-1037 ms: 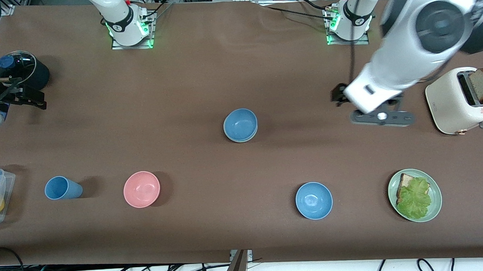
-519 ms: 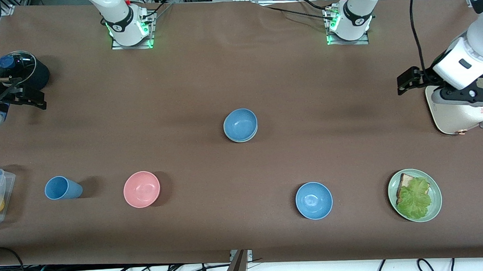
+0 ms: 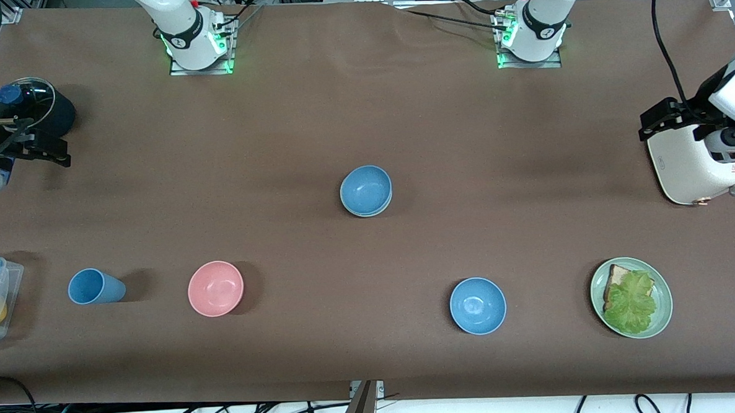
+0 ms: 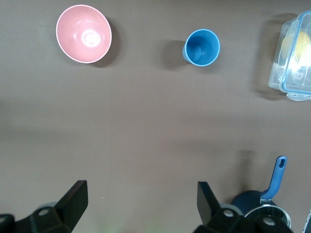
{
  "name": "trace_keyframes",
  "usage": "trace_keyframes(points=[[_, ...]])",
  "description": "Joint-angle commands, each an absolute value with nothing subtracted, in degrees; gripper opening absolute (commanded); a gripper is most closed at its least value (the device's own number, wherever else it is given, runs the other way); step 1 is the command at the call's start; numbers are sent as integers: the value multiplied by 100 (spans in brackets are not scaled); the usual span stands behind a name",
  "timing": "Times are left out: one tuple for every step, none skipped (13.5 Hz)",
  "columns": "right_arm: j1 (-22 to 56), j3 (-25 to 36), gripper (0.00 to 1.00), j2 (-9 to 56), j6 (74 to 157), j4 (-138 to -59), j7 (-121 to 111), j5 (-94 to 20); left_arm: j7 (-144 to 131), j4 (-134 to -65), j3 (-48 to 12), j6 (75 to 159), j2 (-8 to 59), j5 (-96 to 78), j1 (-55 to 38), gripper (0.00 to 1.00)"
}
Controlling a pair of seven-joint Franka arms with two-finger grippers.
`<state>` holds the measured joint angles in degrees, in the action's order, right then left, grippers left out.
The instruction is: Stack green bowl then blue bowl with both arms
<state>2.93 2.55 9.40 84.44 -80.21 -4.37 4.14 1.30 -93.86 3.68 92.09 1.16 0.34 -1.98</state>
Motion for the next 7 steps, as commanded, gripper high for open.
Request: trace_keyframes(points=[[246, 229, 99, 905, 8455, -8033, -501, 387, 246, -9492, 299, 9281, 17, 53, -70, 100], [246, 229, 99, 905, 8455, -8033, -501, 387, 237, -9492, 299, 9281, 18, 53, -70, 100], [246, 229, 99, 905, 8455, -8033, -501, 387, 237, -9492, 299, 9281, 18, 53, -70, 100], [246, 229, 99, 905, 8455, -8033, -501, 387, 237, -9483, 299, 9281, 18, 53, -70, 100], [246, 229, 99, 905, 8455, -8033, -501, 387, 237, -9483, 273, 9281, 18, 53, -62, 100], [246, 229, 99, 905, 8455, -8033, -501, 387, 237, -9466, 272, 9273, 18, 53, -62, 100], [246, 229, 99, 905, 8455, -8042, -501, 378, 237, -9448, 272, 9272, 35, 53, -62, 100]])
